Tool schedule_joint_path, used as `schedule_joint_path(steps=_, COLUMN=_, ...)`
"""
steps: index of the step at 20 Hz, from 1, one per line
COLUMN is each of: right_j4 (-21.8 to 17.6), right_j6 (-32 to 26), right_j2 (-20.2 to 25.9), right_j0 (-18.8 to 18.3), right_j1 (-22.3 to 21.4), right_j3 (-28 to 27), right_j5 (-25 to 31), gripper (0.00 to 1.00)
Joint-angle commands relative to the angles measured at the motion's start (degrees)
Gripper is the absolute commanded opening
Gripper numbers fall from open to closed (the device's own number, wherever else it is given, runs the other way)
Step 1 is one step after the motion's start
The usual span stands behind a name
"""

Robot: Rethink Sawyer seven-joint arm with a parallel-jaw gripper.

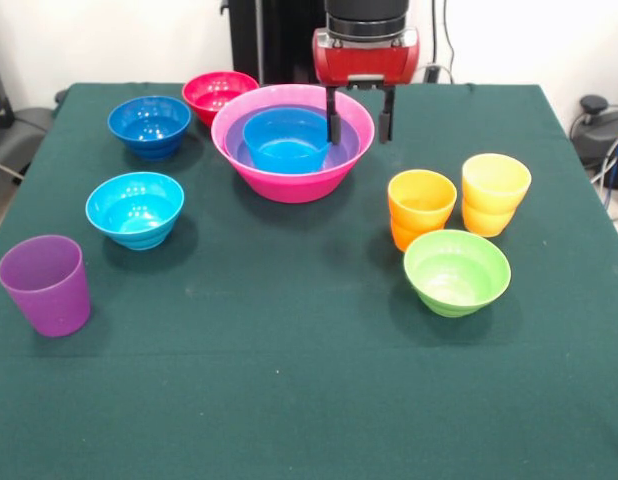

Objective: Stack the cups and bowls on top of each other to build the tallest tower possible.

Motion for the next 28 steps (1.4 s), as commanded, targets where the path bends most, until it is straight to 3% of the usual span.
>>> schedule_joint_path(steps=1, right_j4=0.5, right_j6=1.6, right_j2=1.5, right_j0=1.2, right_j1=3.3, right_j3=-3.7, right_j5=6.2, gripper=1.00)
schedule_joint_path(steps=9, right_j4=1.3, right_j6=1.4, right_j2=2.1, right_j0=1.1, right_j1=3.3, right_j3=-4.6, right_j5=7.2, gripper=1.00)
schedule_joint_path(steps=19, right_j4=2.9, right_j6=-0.9, right_j2=3.3, right_j0=1.7, right_j1=1.5, right_j3=-9.6, right_j5=16.2, gripper=1.00)
schedule_joint_path(steps=28, right_j4=3.0, right_j6=-1.1, right_j2=4.0, right_j0=1.7, right_j1=1.2, right_j3=-11.3, right_j5=19.0, gripper=1.00)
